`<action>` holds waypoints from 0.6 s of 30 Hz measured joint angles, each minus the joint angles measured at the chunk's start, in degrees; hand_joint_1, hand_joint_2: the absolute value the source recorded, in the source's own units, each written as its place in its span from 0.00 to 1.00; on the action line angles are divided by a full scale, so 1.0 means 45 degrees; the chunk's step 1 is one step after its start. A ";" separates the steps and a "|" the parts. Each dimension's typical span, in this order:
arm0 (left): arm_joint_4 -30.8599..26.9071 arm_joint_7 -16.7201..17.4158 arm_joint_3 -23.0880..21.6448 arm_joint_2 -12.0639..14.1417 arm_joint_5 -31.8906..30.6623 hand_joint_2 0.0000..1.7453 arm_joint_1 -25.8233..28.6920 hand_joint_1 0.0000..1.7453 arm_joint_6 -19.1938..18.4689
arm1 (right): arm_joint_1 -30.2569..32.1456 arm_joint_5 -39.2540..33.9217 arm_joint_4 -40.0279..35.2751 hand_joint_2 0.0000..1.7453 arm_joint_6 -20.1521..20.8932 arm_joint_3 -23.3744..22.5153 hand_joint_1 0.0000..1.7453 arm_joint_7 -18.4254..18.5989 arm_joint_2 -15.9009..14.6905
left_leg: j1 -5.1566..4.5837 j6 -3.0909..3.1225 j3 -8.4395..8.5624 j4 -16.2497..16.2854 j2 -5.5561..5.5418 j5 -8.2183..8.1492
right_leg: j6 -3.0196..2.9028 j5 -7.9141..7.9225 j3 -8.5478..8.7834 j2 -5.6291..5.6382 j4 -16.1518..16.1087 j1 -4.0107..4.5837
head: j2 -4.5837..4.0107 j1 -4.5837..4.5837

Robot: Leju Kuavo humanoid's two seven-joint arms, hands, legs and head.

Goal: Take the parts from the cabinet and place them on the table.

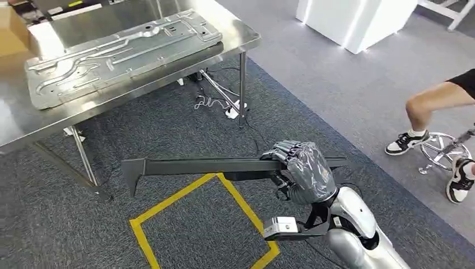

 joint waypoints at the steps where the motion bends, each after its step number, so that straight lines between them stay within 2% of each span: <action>1: 0.0005 0.0000 -0.0005 0.0000 -0.0010 1.00 -0.0041 0.00 0.0000 | -0.0132 -0.0005 0.0069 1.00 0.0093 -0.0015 1.00 0.0034 -0.0054 | -0.0077 -0.0060 -0.0108 0.0153 -0.0152 -0.0026 | 0.0000 -0.0108 0.0130 0.0375 -0.0302 -0.0049 | 0.0000 -0.0015; 2: 0.0015 0.0000 0.0005 0.0000 -0.0015 1.00 -0.0026 0.00 0.0000 | -0.0235 -0.0005 0.0131 1.00 0.0209 -0.0049 1.00 0.0112 -0.0103 | -0.0002 -0.0162 -0.0178 0.0073 -0.0315 0.0044 | -0.0008 -0.0103 0.0106 0.0198 -0.0209 0.0024 | 0.0000 -0.0005; 4: 0.0019 0.0015 -0.0005 0.0000 -0.0044 1.00 0.0011 0.00 0.0000 | -0.0477 -0.0005 0.0272 1.00 0.0383 -0.0092 1.00 0.0151 -0.0161 | 0.0046 -0.0301 -0.0254 0.0016 -0.0637 0.0118 | -0.0106 -0.0088 0.0111 -0.0083 -0.0236 0.0063 | 0.0000 -0.0010; 5: 0.0024 0.0034 -0.0005 0.0014 -0.0044 1.00 -0.0010 0.00 0.0000 | -0.0634 0.0000 0.0341 1.00 0.0496 -0.0107 1.00 0.0185 -0.0171 | 0.0042 -0.0356 -0.0320 0.0047 -0.0714 0.0086 | -0.0226 -0.0021 0.0168 -0.0292 -0.0372 -0.0073 | 0.0000 -0.0010; 6: 0.0029 0.0039 0.0000 0.0019 -0.0044 1.00 -0.0007 0.00 0.0005 | -0.0782 0.0034 0.0394 1.00 0.0603 -0.0112 1.00 0.0219 -0.0171 | -0.0038 -0.0401 -0.0370 0.0295 0.0116 -0.0075 | -0.0306 -0.0007 0.0238 -0.0474 -0.0445 -0.0043 | 0.0000 -0.0015; 7: 0.0029 0.0049 0.0000 0.0019 -0.0039 1.00 -0.0024 0.00 0.0005 | -0.0874 0.0092 0.0462 1.00 0.0695 -0.0112 1.00 0.0233 -0.0171 | -0.0057 -0.0469 -0.0647 0.0853 0.0788 -0.0463 | -0.0407 -0.0012 0.0266 -0.0623 -0.0473 -0.0023 | 0.0000 -0.0073; 8: 0.0034 0.0073 0.0000 0.0015 -0.0020 1.00 -0.0039 0.00 0.0005 | -0.0946 0.0126 0.0524 1.00 0.0748 -0.0112 1.00 0.0252 -0.0190 | -0.0013 -0.0533 -0.1162 0.1891 0.1118 -0.1010 | -0.0425 -0.0023 0.0275 -0.0832 -0.0471 0.0018 | 0.0000 -0.0063; 9: 0.0049 0.0078 -0.0005 0.0015 -0.0014 1.00 -0.0033 0.00 0.0005 | -0.0979 0.0155 0.0588 1.00 0.0816 -0.0112 1.00 0.0291 -0.0195 | 0.0032 -0.0574 -0.1687 0.2915 0.1209 -0.1442 | -0.0449 -0.0043 0.0280 -0.1036 -0.0468 0.0051 | 0.0000 -0.0073; 10: 0.0063 0.0083 -0.0005 0.0015 -0.0015 1.00 -0.0028 0.00 0.0005 | -0.1028 0.0229 0.0691 1.00 0.0958 -0.0107 1.00 0.0374 -0.0205 | 0.0047 -0.0610 -0.2080 0.3646 0.1241 -0.1642 | -0.0466 -0.0065 0.0278 -0.1241 -0.0465 0.0066 | 0.0000 -0.0068; 11: 0.0073 0.0102 -0.0005 0.0015 -0.0015 1.00 -0.0025 0.00 0.0005 | -0.1083 0.0282 0.0768 1.00 0.1070 -0.0087 1.00 0.0467 -0.0205 | 0.0053 -0.0631 -0.2211 0.3844 0.1248 -0.1577 | -0.0462 -0.0080 0.0284 -0.1396 -0.0464 0.0068 | 0.0000 -0.0073; 12: 0.0087 0.0141 -0.0005 0.0010 -0.0019 1.00 -0.0023 0.00 0.0005 | -0.1257 0.0443 0.0885 1.00 0.1259 -0.0034 1.00 0.0647 -0.0214 | 0.0055 -0.0645 -0.2037 0.3415 0.1272 -0.1178 | -0.0439 -0.0103 0.0297 -0.1630 -0.0462 0.0070 | 0.0000 -0.0068; 14: 0.0102 0.0199 -0.0005 0.0005 -0.0034 1.00 -0.0024 0.00 0.0005 | -0.1791 0.0641 0.1214 1.00 0.1602 0.0068 1.00 0.0927 -0.0214 | 0.0050 -0.0592 -0.1049 0.1503 0.1497 -0.0162 | -0.0387 -0.0153 0.0360 -0.1919 -0.0459 0.0068 | 0.0000 -0.0073; 15: 0.0117 0.0224 0.0000 0.0005 -0.0044 1.00 -0.0028 0.00 0.0000 | -0.2194 0.0700 0.1420 1.00 0.1754 0.0117 1.00 0.1069 -0.0214 | -0.0001 -0.0494 -0.0348 0.0235 0.2114 0.0279 | -0.0325 -0.0195 0.0434 -0.2064 -0.0459 0.0095 | 0.0000 -0.0068; 16: 0.0146 0.0243 0.0000 -0.0005 -0.0044 1.00 -0.0061 0.00 -0.0015 | -0.2524 0.0768 0.1643 1.00 0.1881 0.0170 1.00 0.1210 -0.0214 | -0.0129 -0.0400 -0.0299 0.0059 0.2372 0.0132 | -0.0262 -0.0231 0.0462 -0.2167 -0.0463 0.0179 | 0.0000 -0.0068; 18: 0.0180 0.0277 0.0000 -0.0034 -0.0044 1.00 -0.0062 0.00 -0.0044 | -0.3111 0.0845 0.2007 1.00 0.2026 0.0248 1.00 0.1351 -0.0214 | -0.0128 -0.0305 -0.0346 0.0000 0.2057 0.0215 | -0.0143 -0.0243 0.0488 -0.2388 -0.0479 0.0192 | 0.0000 -0.0063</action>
